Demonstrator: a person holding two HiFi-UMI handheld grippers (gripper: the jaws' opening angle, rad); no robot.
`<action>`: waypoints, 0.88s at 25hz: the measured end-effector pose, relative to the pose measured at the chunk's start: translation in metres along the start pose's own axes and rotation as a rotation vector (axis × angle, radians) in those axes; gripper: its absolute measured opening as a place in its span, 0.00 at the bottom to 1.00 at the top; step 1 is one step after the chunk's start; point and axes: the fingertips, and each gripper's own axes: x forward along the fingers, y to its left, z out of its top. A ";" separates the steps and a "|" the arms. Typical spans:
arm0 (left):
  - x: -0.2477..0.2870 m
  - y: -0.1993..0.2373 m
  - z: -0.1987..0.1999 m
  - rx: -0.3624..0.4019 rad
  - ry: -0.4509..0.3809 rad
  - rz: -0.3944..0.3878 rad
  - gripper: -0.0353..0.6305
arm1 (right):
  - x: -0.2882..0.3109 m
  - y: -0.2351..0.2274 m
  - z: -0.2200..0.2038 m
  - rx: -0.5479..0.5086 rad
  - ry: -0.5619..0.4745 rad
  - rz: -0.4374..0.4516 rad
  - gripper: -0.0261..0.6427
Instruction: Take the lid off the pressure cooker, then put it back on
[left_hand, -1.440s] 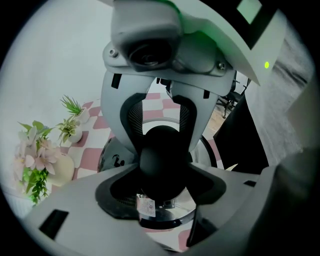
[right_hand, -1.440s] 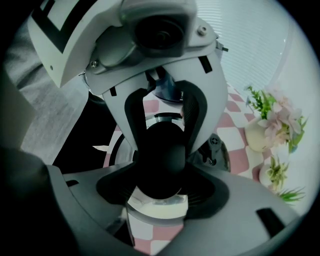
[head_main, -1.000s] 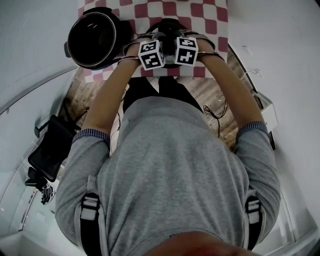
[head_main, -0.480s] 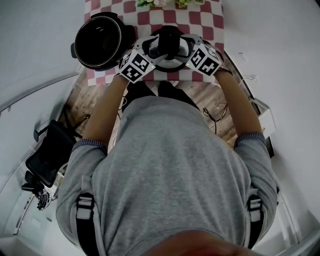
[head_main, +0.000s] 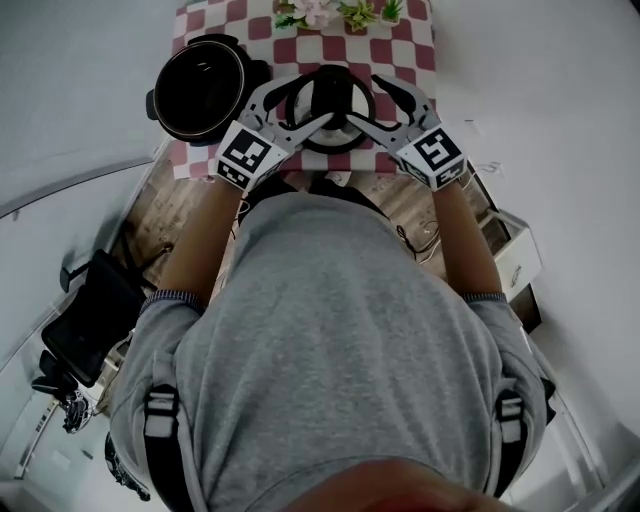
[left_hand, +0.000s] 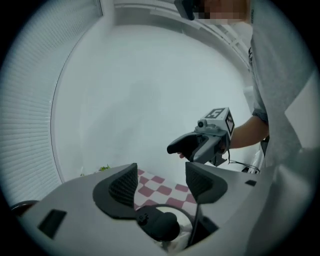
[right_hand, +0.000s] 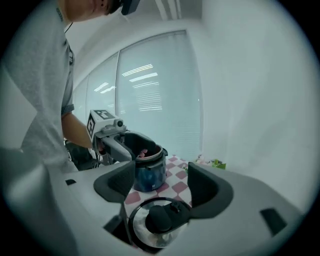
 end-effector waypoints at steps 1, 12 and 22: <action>-0.003 -0.001 0.010 -0.001 -0.031 0.004 0.54 | -0.004 0.001 0.006 0.016 -0.025 -0.013 0.56; -0.017 -0.004 0.056 -0.005 -0.192 0.048 0.54 | -0.034 0.009 0.042 0.008 -0.197 -0.186 0.54; -0.013 -0.003 0.048 -0.005 -0.179 0.034 0.54 | -0.037 0.006 0.036 0.033 -0.200 -0.215 0.55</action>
